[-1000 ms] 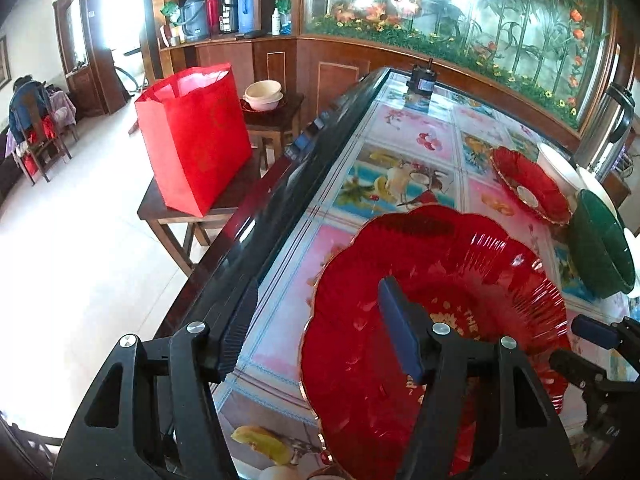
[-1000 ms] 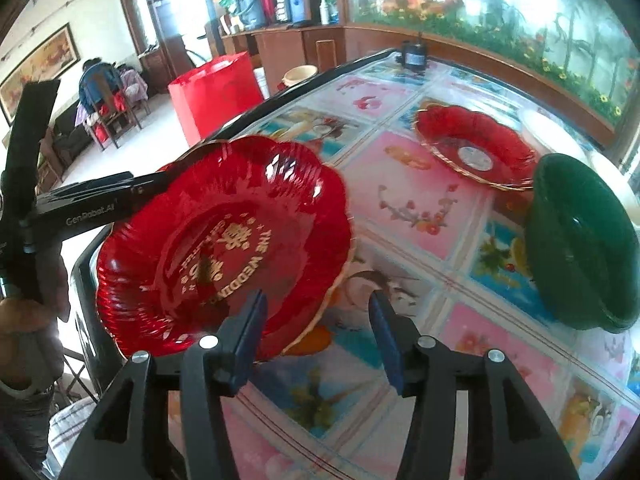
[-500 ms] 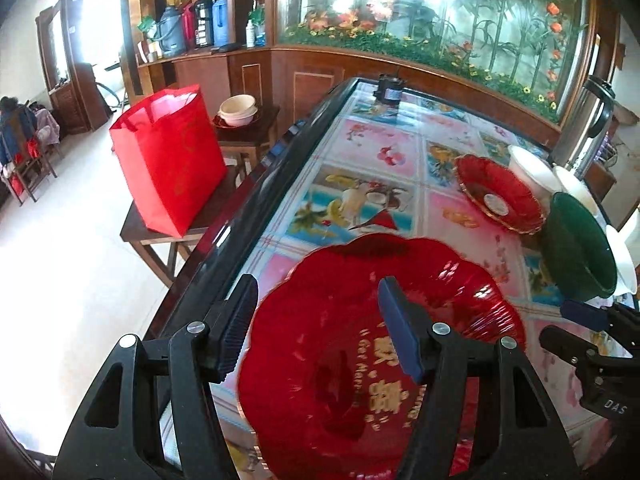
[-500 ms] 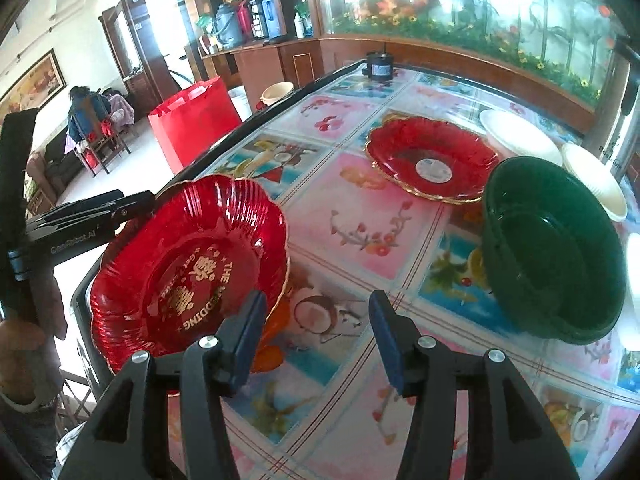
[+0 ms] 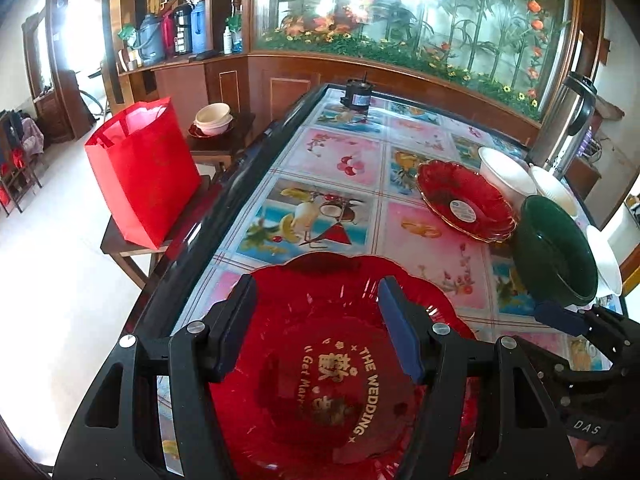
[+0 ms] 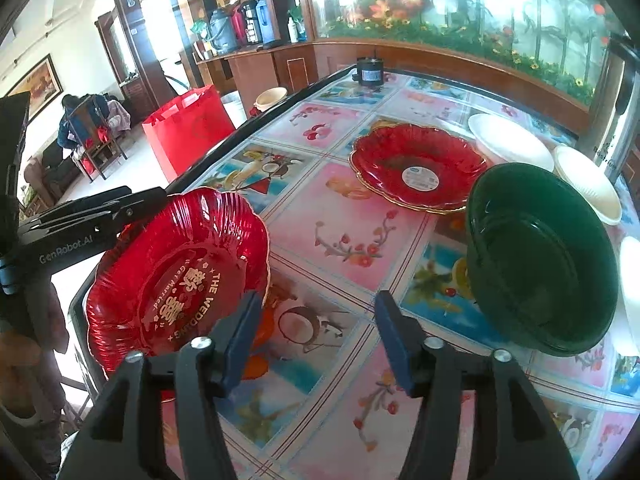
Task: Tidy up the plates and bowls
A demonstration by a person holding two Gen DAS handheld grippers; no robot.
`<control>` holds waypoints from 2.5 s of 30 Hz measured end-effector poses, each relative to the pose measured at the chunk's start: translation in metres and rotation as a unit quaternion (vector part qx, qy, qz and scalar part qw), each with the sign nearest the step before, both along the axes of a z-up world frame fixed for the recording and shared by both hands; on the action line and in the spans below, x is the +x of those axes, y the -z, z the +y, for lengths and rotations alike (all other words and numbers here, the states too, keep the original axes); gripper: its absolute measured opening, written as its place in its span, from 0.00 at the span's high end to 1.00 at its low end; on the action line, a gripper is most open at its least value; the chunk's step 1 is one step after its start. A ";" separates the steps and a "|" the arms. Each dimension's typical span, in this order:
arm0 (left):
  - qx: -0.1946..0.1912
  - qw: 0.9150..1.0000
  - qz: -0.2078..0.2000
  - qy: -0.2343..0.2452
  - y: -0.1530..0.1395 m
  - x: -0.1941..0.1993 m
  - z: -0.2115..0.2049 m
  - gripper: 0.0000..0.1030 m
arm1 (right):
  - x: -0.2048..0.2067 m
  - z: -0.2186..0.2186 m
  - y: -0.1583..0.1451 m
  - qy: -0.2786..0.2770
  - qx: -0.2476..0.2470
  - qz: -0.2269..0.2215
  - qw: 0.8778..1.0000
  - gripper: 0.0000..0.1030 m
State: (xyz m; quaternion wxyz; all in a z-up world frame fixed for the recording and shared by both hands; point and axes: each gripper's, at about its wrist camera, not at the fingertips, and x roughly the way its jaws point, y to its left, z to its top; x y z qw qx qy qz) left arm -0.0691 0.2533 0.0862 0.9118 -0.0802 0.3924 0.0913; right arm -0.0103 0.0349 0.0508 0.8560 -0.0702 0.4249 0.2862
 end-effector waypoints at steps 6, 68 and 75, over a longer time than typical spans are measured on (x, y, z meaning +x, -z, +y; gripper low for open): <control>0.001 1.000 0.000 0.007 -0.002 0.006 -0.009 0.38 | 0.004 -0.002 0.000 0.002 0.004 0.002 1.000 0.41; -0.004 0.999 0.027 0.027 -0.013 0.119 -0.067 0.39 | 0.150 -0.049 -0.047 0.014 0.040 0.028 0.999 0.40; -0.003 0.999 0.035 0.019 -0.007 0.131 -0.063 0.38 | 0.159 -0.046 -0.041 0.005 0.031 0.042 0.999 0.40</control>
